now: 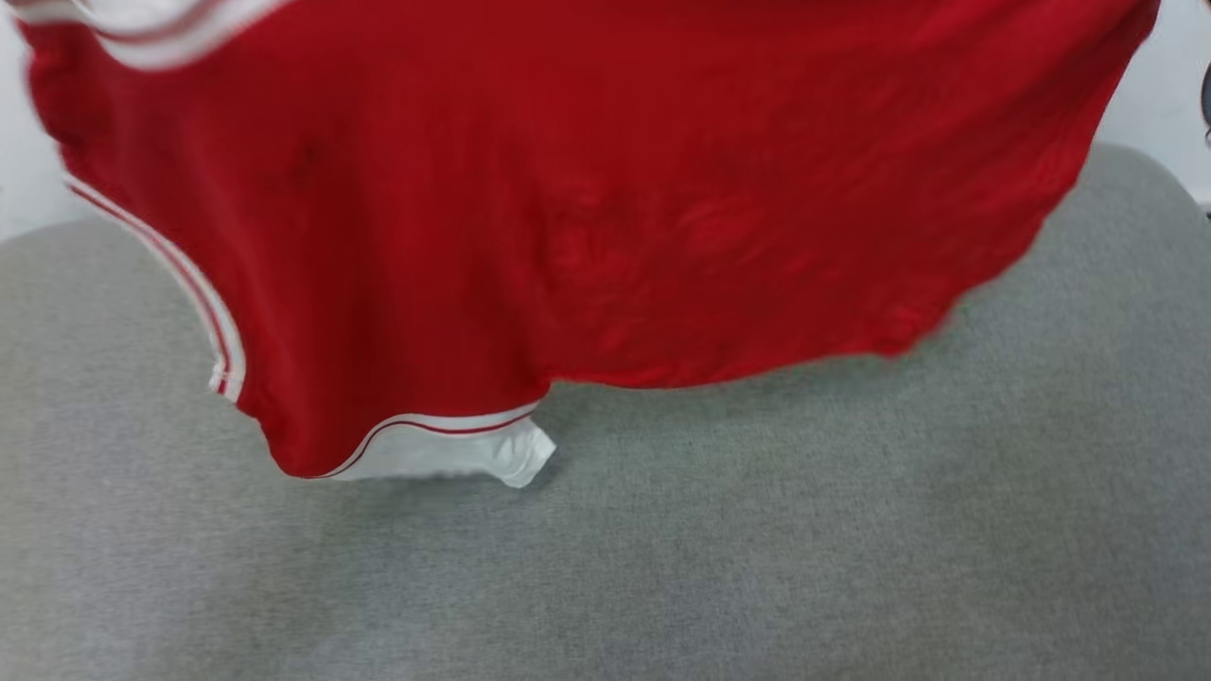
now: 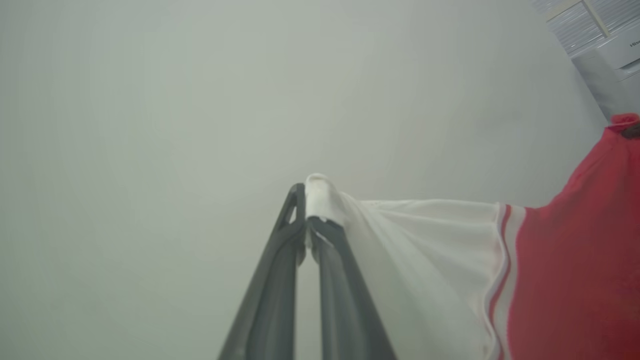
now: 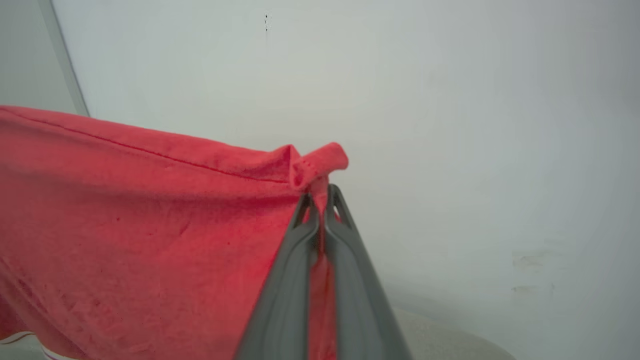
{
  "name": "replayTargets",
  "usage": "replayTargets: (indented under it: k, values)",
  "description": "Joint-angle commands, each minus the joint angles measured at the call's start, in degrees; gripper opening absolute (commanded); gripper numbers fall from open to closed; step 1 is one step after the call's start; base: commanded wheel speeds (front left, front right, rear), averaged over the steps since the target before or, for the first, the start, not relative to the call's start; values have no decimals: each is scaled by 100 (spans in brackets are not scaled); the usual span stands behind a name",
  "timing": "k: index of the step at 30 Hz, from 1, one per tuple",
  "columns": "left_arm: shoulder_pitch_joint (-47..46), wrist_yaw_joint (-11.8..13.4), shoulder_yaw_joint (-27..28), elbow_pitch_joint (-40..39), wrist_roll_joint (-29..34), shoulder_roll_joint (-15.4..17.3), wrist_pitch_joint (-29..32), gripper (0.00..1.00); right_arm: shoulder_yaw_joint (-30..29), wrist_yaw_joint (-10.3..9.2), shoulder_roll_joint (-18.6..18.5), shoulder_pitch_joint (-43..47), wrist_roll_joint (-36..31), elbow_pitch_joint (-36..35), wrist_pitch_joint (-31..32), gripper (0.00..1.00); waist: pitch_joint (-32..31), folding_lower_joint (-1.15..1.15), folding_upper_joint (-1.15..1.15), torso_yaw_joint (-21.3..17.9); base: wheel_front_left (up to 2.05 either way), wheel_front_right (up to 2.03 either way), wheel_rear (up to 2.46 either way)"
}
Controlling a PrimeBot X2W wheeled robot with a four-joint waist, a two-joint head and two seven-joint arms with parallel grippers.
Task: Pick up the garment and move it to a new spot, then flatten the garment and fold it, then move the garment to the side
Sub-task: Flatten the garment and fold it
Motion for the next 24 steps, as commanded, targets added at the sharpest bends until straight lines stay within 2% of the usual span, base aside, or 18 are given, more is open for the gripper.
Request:
replayTargets:
  k: [1, 5, 11, 17, 24]
  values:
    - [-149, -16, 45, 45, -18, 42, 37, 0, -33, -4, 67, -91, -55, -68, -26, 0, 170, 0, 0, -111, 0, 0, 0]
    - [-665, -187, 116, 214, -1, 121, 180, 0, -173, -4, 179, -319, -219, -274, -36, 0, 598, 0, 0, -222, 0, 0, 0]
    - [-1701, -635, -63, 769, 137, 18, 370, 0, -251, -4, 328, -918, -549, -288, -162, 0, 1444, 0, 0, -295, 0, 0, 0]
    - [-3223, -1072, -398, 1894, 505, -457, 363, 0, -190, -4, 399, -1891, -1020, 306, -565, 0, 2245, 0, 0, -272, 0, 0, 0]
    - [-5067, -1256, -706, 3370, 955, -1186, -46, 0, -84, -5, 393, -3156, -1660, 1367, -1280, 0, 2941, 0, 0, -83, 0, 0, 0]
